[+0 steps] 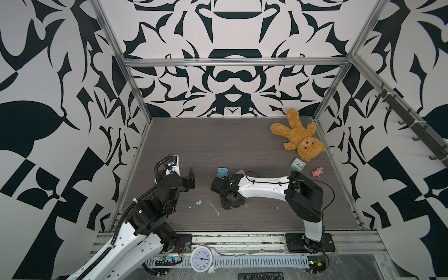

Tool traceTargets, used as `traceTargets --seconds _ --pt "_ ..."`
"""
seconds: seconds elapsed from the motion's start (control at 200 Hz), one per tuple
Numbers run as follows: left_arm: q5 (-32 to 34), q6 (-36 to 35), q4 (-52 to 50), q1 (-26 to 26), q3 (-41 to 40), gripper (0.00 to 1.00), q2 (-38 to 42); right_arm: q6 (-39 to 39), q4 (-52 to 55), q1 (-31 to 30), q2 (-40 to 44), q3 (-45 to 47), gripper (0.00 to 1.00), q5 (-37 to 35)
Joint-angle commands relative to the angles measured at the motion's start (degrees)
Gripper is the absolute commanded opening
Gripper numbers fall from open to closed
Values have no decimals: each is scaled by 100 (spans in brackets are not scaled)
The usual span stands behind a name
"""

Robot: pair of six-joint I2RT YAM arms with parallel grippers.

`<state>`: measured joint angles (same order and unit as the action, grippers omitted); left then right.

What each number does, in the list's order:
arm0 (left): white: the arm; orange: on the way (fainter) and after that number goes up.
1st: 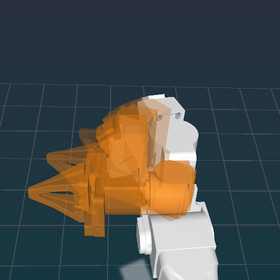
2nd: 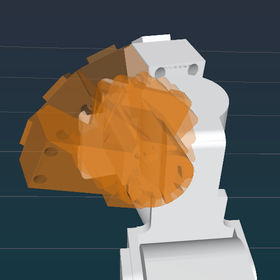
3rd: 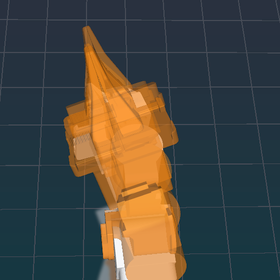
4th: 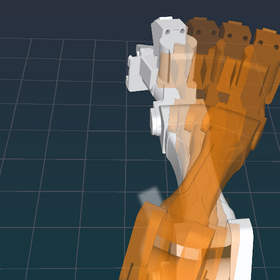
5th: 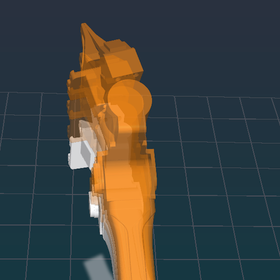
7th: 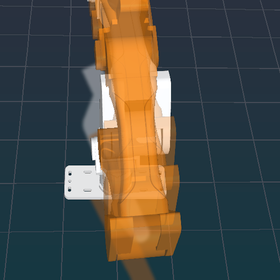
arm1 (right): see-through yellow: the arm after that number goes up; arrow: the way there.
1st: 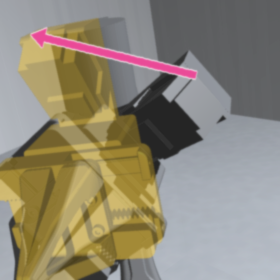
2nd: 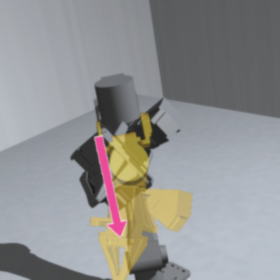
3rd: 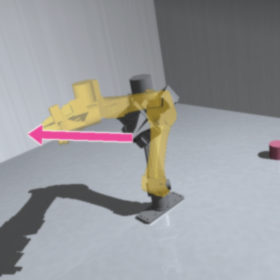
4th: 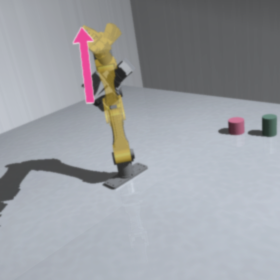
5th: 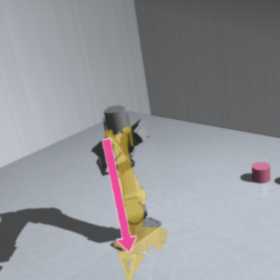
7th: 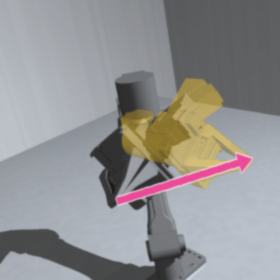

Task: Insert wireless bluetooth earbuds into charging case
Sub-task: Pick up the wireless bluetooth earbud from the bottom-center of the table.

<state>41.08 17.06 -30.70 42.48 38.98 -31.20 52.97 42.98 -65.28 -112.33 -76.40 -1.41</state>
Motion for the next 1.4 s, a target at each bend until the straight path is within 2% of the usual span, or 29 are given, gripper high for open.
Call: traceTargets --seconds 0.0,0.315,0.585,0.9,1.4 --pt "22 24 80 -20 -75 99 -2 -298 238 15 -86 -168 19 88" --pt "36 25 81 -20 -75 99 0 -732 262 18 -2 -291 15 185" --pt "57 8 67 -29 -83 99 26 -1518 -42 120 98 -486 14 303" --pt "67 14 64 -29 -84 99 45 -2320 -1069 769 509 -292 14 919" --pt "44 10 65 -38 -75 99 57 -3348 -1033 911 361 79 20 1143"
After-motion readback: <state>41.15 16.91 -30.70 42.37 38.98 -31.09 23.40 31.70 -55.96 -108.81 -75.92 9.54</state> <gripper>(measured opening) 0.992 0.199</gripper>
